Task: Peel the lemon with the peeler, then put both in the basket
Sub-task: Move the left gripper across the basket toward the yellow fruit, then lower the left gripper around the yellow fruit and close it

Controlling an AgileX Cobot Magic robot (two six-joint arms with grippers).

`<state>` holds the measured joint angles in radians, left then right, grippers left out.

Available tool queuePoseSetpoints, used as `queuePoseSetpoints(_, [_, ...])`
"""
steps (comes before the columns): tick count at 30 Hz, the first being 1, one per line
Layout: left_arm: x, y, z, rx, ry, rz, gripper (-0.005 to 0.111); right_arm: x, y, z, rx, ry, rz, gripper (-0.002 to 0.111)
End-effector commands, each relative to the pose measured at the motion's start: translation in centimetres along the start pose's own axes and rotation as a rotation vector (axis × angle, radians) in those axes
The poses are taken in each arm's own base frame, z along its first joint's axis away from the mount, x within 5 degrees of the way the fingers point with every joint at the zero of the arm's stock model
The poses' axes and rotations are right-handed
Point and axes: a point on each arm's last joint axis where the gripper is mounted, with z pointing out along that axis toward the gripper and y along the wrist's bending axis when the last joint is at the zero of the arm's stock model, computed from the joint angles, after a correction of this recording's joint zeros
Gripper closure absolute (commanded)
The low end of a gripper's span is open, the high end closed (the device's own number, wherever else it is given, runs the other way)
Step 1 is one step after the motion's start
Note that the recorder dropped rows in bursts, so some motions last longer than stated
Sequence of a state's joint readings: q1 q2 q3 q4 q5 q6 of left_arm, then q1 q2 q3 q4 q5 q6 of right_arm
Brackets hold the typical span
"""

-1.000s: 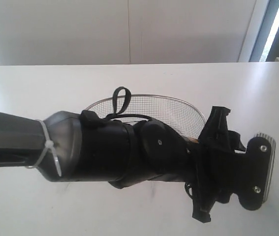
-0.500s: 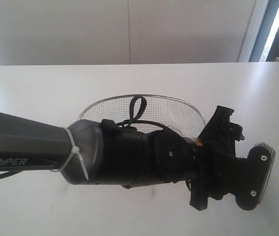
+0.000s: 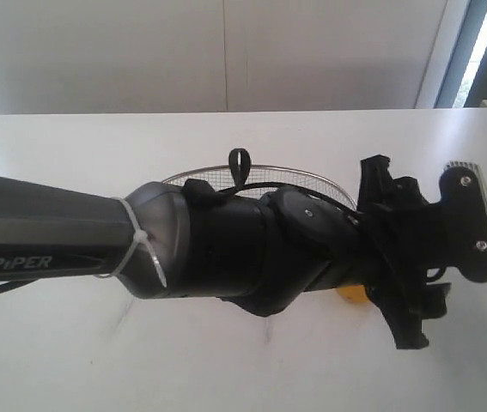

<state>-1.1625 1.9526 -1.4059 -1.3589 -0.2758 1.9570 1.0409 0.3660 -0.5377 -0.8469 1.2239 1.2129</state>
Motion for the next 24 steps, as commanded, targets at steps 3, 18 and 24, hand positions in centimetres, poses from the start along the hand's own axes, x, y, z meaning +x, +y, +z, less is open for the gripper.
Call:
queuePoseSetpoints(3, [-0.4,1.3,-1.1,-0.050,0.020,-0.074,0.044,-0.1,-0.2,0.0,0.004,-0.017,-0.004,0.108])
queuePoseSetpoints(18, [-1.8,0.2,-3.8,-0.093,0.068,-0.198,0.061,-0.1,-0.2,0.0,0.003,-0.014,0.009,0.108])
queuePoseSetpoints(24, [-0.4,-1.2,-5.3,-0.327,0.357,-0.137,0.089,-0.1,-0.2,0.0,0.003,-0.014,0.009,0.108])
